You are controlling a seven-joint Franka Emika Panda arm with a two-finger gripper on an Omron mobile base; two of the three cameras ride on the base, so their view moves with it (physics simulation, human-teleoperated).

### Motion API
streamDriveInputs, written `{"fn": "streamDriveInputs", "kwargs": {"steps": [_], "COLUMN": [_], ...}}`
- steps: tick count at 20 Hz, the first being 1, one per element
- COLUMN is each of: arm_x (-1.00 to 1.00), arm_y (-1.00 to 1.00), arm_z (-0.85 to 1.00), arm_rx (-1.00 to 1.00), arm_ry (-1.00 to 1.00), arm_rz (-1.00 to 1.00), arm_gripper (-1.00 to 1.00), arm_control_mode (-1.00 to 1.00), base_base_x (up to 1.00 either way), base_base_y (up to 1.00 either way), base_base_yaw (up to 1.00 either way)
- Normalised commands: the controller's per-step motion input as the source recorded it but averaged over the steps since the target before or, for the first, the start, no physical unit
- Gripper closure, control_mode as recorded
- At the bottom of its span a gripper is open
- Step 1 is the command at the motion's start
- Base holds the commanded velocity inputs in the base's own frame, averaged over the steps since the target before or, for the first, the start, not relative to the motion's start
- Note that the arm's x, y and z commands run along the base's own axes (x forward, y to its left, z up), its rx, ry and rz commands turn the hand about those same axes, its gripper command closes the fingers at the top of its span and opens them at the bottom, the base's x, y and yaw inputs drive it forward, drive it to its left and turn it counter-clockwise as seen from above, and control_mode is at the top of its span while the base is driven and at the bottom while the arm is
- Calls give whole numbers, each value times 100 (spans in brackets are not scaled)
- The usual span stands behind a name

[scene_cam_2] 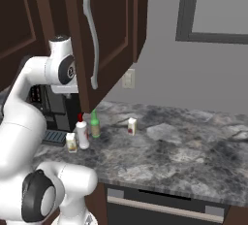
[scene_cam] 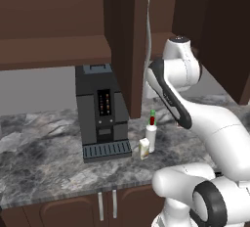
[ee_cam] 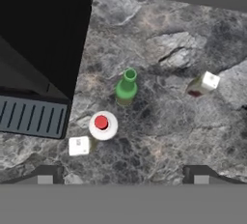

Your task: Sort all alcoholic drinks to one cabinet, and non-alcoholic drinks to the other.

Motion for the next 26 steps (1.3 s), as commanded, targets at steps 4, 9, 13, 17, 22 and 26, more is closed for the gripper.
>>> {"fn": "streamDriveInputs", "kwargs": {"steps": [4, 9, 13, 17, 22, 26], "arm_x": [-19, -16, -10, -6, 0, 0], "arm_y": [16, 7, 5, 9, 5, 0], "arm_z": [-29, -27, -34, -34, -29, -23], "arm_rx": [-8, -4, -1, 0, 0, 0], "arm_ry": [6, 6, 3, 0, 0, 0], "arm_rz": [8, 7, 4, 2, 0, 0], "arm_gripper": [-100, -100, -100, -100, -100, -100], "arm_control_mode": [-100, -100, -100, -100, -100, -100], "base_base_x": [0, 0, 0, 0, 0, 0], "base_base_y": [0, 0, 0, 0, 0, 0], "base_base_yaw": [0, 0, 0, 0, 0, 0]}}
